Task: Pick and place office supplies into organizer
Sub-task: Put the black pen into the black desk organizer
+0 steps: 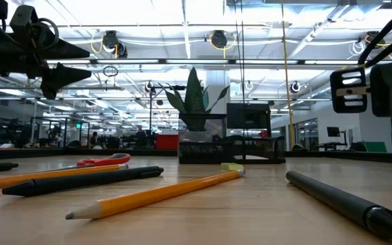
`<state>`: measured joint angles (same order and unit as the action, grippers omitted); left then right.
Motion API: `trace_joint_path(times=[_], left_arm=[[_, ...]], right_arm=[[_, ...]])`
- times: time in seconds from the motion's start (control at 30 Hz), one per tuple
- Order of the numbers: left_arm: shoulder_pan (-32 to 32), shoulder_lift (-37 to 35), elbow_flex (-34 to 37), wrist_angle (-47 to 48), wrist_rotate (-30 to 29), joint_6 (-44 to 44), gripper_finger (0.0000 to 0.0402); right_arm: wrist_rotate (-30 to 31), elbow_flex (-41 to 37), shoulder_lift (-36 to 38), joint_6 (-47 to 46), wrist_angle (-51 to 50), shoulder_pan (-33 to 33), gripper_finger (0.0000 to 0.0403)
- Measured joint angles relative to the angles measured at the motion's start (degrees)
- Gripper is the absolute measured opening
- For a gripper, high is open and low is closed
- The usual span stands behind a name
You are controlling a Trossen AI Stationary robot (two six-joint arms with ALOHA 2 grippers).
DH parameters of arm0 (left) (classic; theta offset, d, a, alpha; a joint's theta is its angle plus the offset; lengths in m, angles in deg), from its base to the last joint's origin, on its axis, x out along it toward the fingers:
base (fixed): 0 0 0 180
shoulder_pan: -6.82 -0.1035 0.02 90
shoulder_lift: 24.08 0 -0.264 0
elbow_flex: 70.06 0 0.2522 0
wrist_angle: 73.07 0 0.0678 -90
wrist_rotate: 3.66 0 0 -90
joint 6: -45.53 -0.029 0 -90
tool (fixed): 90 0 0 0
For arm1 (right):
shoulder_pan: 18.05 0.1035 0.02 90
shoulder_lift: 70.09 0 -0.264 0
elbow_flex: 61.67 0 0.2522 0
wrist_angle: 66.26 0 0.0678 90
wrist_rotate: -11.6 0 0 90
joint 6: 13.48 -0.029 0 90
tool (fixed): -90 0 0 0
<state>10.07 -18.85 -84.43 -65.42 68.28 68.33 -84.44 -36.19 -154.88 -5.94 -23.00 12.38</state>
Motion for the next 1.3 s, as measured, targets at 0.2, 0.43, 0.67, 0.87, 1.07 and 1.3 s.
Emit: trace_joint_path(times=[0.2, 0.43, 0.67, 0.87, 1.07, 1.3], left_arm=[[0.00, 0.01, 0.00, -0.02, 0.00, -0.02, 0.0255], [-0.01, 0.02, -0.01, -0.02, 0.00, -0.02, 0.0255], [-0.01, 0.01, 0.00, -0.06, -0.01, -0.02, 0.0255], [0.00, 0.01, 0.00, -0.02, -0.02, -0.02, 0.0255], [-0.02, 0.00, -0.02, -0.06, -0.02, -0.04, 0.0255], [0.00, 0.02, 0.00, 0.08, -0.02, -0.04, 0.0255]], right_arm=[[-0.01, 0.00, 0.00, 8.34, 3.24, -0.04, 0.0088], [-0.04, 0.00, 0.00, -0.77, 5.60, -0.03, 0.0088], [0.26, 0.02, 0.00, -1.35, 10.20, 0.92, 0.0091], [-10.39, 0.09, -0.66, 0.68, 8.34, -1.09, 0.0095], [-15.78, 3.11, -3.30, 4.10, 6.57, -2.51, 0.0096], [-25.65, 6.52, -3.39, 4.32, -3.16, -8.77, 0.0138]])
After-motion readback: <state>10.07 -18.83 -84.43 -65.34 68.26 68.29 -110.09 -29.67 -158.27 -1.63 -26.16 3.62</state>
